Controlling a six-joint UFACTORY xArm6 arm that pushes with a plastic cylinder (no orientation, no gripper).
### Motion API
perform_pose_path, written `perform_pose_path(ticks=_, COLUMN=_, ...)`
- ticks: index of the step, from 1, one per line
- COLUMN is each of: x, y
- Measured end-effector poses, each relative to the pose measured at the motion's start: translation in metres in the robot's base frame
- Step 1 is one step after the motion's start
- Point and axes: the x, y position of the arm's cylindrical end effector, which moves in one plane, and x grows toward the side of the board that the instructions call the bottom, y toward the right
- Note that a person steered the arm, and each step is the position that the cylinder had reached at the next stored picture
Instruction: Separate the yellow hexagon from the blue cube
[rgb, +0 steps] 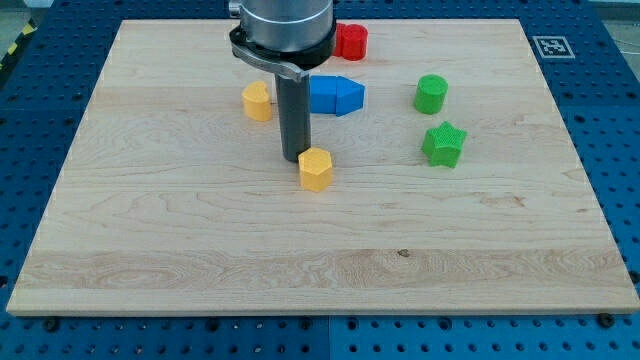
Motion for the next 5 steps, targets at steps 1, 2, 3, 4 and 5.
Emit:
perform_pose_path(ticks=1, x=0.024, y=0.008)
perform_pose_path(ticks=2, x=0.032, y=0.024)
perform_pose_path(ticks=3, x=0.033, y=0.045)
perform_pose_path(ticks=4, x=0.061, y=0.05)
perform_pose_path(ticks=5, x=0.077, y=0.06)
